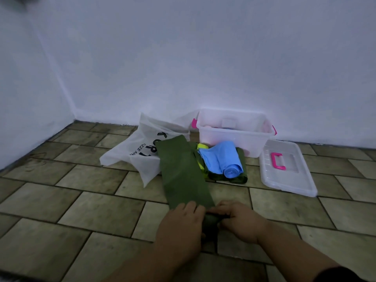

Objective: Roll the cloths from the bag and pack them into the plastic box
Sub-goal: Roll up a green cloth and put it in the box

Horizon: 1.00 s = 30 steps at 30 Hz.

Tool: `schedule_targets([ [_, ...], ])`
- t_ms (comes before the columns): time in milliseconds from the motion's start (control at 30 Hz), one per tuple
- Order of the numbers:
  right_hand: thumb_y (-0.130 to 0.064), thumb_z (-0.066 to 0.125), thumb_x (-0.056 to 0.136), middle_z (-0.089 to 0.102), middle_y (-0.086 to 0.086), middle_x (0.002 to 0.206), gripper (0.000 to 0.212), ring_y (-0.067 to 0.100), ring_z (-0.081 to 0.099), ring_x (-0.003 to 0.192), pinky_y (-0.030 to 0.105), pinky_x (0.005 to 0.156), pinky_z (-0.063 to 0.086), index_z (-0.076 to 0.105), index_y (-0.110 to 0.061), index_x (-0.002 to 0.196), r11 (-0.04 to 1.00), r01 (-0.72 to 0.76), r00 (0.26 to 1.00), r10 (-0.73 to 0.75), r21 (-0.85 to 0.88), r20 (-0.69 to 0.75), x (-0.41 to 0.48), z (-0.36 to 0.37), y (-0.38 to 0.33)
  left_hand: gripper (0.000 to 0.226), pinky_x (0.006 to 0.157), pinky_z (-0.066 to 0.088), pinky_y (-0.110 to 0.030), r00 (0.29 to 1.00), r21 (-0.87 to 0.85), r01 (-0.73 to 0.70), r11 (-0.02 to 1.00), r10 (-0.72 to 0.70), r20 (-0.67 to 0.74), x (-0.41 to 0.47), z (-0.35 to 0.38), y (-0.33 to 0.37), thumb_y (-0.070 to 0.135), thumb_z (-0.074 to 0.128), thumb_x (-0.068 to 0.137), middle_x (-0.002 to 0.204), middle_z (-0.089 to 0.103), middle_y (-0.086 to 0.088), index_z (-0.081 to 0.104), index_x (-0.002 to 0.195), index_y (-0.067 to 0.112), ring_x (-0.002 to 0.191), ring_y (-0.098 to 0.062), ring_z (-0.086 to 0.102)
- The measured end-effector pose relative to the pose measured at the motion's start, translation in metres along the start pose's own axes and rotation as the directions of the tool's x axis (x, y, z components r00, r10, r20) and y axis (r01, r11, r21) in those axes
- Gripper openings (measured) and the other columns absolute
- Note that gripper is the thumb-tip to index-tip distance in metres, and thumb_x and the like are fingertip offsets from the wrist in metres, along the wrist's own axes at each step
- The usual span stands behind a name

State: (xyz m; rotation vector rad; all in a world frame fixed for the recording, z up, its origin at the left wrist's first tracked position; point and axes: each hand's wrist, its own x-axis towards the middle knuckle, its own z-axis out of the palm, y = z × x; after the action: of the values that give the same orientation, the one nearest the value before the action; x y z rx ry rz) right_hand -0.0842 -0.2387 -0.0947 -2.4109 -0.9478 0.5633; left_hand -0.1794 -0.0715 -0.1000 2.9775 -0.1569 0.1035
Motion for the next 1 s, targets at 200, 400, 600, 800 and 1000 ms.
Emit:
schedule_targets([
  [200,-0.026,0.061,0.066,0.049,-0.020,0.118,0.058,0.000,0.047,0.108,0.022,0.092,0.043,0.045,-0.043,0.119,0.993,0.104,0.976,-0.113,-0.057,-0.188,-0.006,0.012,0.003,0.022,0.074,0.035,-0.031,0.991,-0.099,0.122,0.988,-0.116,0.066,0.006,-0.002,-0.009,0.036,0.046,0.093,0.113,0.052,-0.002,0.043,0.109,0.021,0.097,-0.020,0.049],
  [400,-0.017,0.054,0.072,0.056,-0.016,0.108,0.041,0.008,0.055,0.098,0.032,0.081,0.048,0.053,-0.037,0.108,0.978,0.158,0.969,-0.180,-0.139,-0.168,0.003,0.013,0.001,0.022,0.077,0.036,-0.033,0.981,-0.050,0.155,0.987,-0.148,0.127,0.013,-0.007,-0.012,0.033,0.044,0.093,0.114,0.051,-0.005,0.047,0.109,0.018,0.101,-0.023,0.049],
  [600,-0.017,0.055,0.075,0.059,-0.014,0.118,0.050,0.007,0.056,0.106,0.029,0.090,0.047,0.056,-0.040,0.119,0.990,0.115,0.984,-0.125,-0.085,-0.124,0.009,0.006,0.002,0.029,0.081,0.036,-0.031,0.997,-0.019,0.083,0.996,-0.083,0.000,0.004,0.001,-0.012,0.038,0.052,0.088,0.116,0.046,0.001,0.039,0.110,0.025,0.102,-0.019,0.044],
  [800,-0.020,0.061,0.075,0.045,-0.013,0.131,0.056,0.009,0.049,0.112,0.027,0.089,0.047,0.043,-0.036,0.126,0.938,0.212,0.959,-0.253,-0.273,-0.125,0.008,0.020,-0.001,0.028,0.087,0.040,-0.033,0.981,-0.105,0.186,0.977,-0.178,0.080,0.011,-0.005,-0.019,0.032,0.048,0.092,0.120,0.050,-0.002,0.044,0.117,0.021,0.106,-0.020,0.048],
  [1000,-0.025,0.057,0.076,0.056,-0.014,0.119,0.049,0.010,0.054,0.105,0.027,0.082,0.046,0.047,-0.042,0.121,0.958,0.144,0.981,-0.171,-0.250,-0.090,0.012,0.013,-0.004,0.040,0.094,0.032,-0.038,0.990,0.092,0.113,0.989,-0.121,0.079,0.005,-0.003,-0.020,0.047,0.049,0.087,0.121,0.040,-0.001,0.046,0.118,0.023,0.111,-0.023,0.042],
])
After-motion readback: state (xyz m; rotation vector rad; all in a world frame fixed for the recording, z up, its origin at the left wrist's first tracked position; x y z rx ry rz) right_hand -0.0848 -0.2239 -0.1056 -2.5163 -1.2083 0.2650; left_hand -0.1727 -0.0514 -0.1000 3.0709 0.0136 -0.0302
